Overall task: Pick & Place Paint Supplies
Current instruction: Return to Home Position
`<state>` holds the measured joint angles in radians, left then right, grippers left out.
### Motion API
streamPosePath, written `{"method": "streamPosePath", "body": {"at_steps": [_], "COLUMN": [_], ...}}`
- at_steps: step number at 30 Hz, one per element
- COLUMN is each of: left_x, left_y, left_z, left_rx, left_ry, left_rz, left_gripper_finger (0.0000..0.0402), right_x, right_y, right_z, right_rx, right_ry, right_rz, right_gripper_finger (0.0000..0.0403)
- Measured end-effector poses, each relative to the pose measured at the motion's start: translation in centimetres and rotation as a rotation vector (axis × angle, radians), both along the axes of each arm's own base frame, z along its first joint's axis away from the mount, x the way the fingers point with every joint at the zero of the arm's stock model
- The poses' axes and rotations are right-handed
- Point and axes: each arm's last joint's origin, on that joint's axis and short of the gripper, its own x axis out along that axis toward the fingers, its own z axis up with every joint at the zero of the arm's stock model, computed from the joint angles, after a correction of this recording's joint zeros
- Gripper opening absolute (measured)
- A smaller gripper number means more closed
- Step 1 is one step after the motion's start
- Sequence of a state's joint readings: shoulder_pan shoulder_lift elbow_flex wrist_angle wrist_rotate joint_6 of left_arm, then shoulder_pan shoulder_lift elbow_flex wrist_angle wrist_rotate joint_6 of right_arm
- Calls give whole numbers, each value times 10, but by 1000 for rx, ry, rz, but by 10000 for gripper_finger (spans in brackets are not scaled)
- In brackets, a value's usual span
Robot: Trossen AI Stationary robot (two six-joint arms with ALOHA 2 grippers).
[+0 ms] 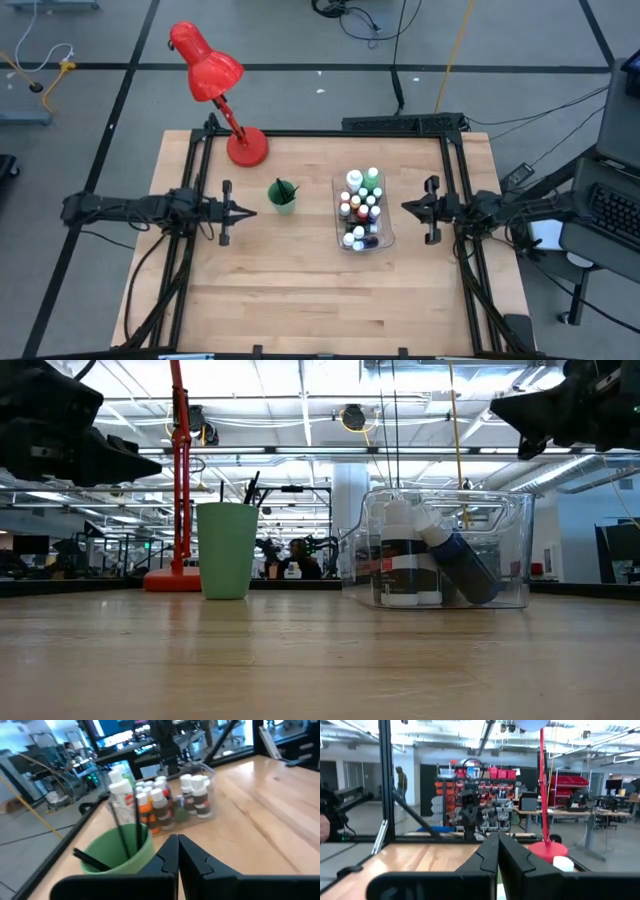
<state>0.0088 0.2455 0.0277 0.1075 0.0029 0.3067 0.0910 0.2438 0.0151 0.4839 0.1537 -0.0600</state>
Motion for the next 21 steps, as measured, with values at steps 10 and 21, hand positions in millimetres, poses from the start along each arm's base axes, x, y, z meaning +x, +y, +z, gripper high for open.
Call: {"method": "streamPosePath", "body": {"at_steps": [10, 21], "left_x": [-1, -2], "left_y": [12, 16], "left_z": [0, -5], "left_rx": [-125, -170], "left_ry": [-5, 15], "left_rz": [-61, -39], "left_gripper_finger": [0, 6], "right_x": [-10, -11], "right_y": [-2, -4], "right_z": [-8, -9], "right_rx": [12, 21], "right_ry": [65, 75], "right_rz": [-26, -108], "right_gripper_finger": [0, 0]}}
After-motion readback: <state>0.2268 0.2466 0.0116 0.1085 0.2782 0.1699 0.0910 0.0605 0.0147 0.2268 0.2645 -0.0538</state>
